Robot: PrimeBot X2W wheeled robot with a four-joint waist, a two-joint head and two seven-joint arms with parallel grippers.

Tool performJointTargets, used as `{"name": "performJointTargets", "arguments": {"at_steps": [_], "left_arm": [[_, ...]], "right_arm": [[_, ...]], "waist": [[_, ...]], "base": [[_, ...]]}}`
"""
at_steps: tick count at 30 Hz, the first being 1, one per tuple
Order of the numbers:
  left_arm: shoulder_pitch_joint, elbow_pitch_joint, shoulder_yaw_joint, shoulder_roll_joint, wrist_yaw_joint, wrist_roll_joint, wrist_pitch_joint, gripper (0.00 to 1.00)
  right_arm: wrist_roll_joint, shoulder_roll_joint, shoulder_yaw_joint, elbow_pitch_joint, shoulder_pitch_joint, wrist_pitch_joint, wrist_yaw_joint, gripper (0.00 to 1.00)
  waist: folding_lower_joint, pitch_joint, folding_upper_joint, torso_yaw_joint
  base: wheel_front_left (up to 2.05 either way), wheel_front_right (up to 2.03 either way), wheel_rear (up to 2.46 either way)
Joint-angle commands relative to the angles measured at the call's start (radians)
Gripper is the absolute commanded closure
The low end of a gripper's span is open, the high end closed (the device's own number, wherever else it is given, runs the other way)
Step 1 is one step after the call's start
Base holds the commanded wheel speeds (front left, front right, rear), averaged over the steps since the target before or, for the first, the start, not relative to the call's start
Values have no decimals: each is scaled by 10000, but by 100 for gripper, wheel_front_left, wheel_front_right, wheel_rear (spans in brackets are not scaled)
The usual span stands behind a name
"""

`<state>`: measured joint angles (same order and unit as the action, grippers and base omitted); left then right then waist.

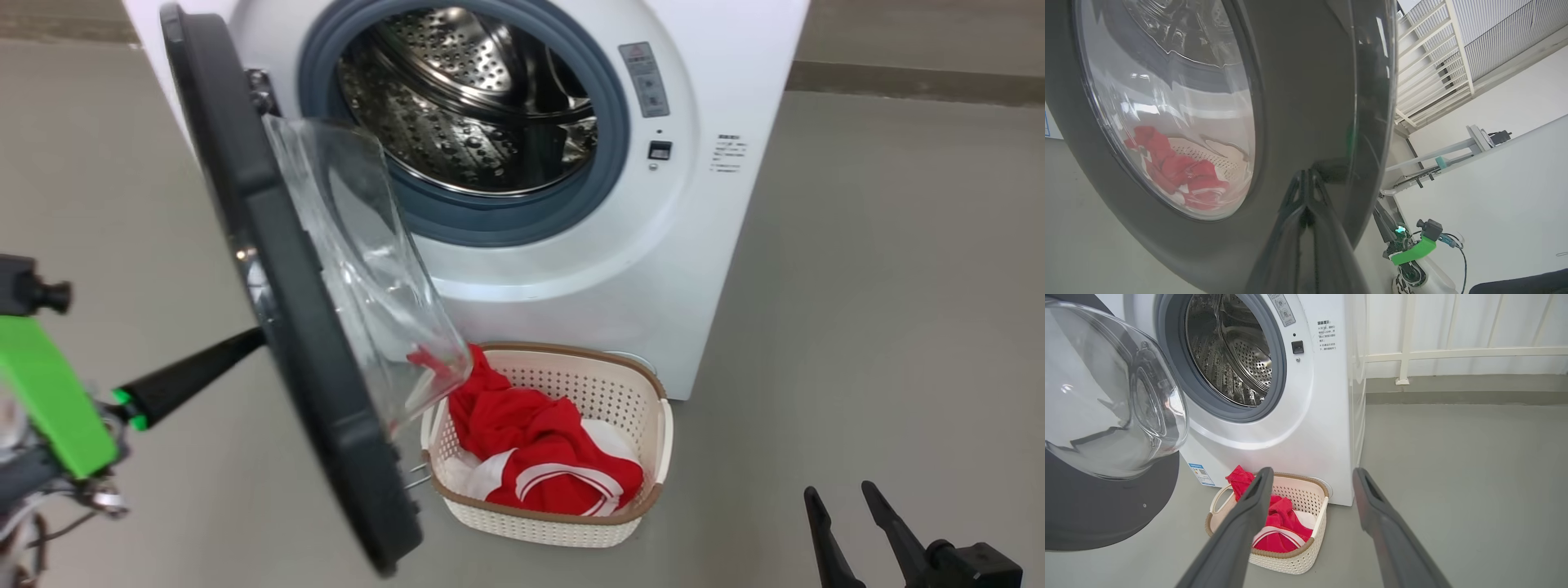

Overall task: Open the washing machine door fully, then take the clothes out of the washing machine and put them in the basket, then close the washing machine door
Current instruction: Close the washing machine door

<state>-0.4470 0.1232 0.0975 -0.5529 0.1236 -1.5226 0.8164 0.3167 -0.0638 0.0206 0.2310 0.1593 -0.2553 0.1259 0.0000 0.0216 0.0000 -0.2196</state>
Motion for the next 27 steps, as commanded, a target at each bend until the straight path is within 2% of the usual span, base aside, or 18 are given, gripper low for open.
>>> {"name": "performJointTargets", "arguments": {"at_steps": [1,6,12,13,14,15,17,18,21,22,24,25,26,27], "left_arm": [[-323,-399,-310,-228,71,6,-111,100],[-377,-529,-2,-38,71,117,-424,100],[-304,-428,22,-147,71,160,-887,99],[-250,-403,8,-177,71,180,-996,94],[-189,-380,0,-203,71,188,-1096,84],[-123,-358,-11,-231,71,197,-1202,80],[-47,-328,-29,-251,71,219,-1338,78],[40,-295,-43,-262,71,255,-1495,68],[365,-229,-50,-257,71,270,-1912,61],[500,-182,-69,-259,71,282,-2080,55],[773,-118,-70,-255,71,321,-2413,18],[915,-64,-90,-232,71,302,-2591,7],[1060,-13,-89,-225,71,306,-2751,0],[1202,23,-62,-227,71,336,-2904,0]], "right_arm": [[59,-188,-159,-270,-235,-65,48,0],[46,-184,-142,-270,-225,-65,48,0],[42,-160,-135,-279,-226,-65,48,0],[44,-156,-153,-279,-230,-65,48,0],[45,-151,-158,-275,-237,-65,48,0],[49,-146,-159,-274,-245,-65,48,0],[54,-143,-163,-275,-251,-65,48,0],[56,-141,-166,-272,-256,-65,48,0],[47,-133,-197,-266,-286,-65,48,0],[43,-130,-221,-264,-310,-65,48,0],[38,-127,-264,-259,-362,-65,48,0],[35,-126,-292,-254,-389,-65,48,0],[35,-126,-317,-247,-414,-65,48,0],[35,-132,-342,-238,-438,-65,48,0]], "waist": [[0,-19,0,114],[0,-20,0,251],[0,-8,0,247],[0,-5,0,222],[0,0,0,186],[0,3,0,145],[0,7,0,94],[0,14,0,40],[0,41,0,-117],[0,50,0,-156],[0,67,0,-239],[0,79,0,-271],[0,88,0,-304],[0,98,0,-335]], "base": [[0,0,0],[0,0,0],[0,0,0],[0,0,0],[0,0,0],[0,0,0],[0,0,0],[0,0,0],[0,0,0],[0,0,0],[0,0,0],[0,0,0],[0,0,0],[0,0,0]]}}
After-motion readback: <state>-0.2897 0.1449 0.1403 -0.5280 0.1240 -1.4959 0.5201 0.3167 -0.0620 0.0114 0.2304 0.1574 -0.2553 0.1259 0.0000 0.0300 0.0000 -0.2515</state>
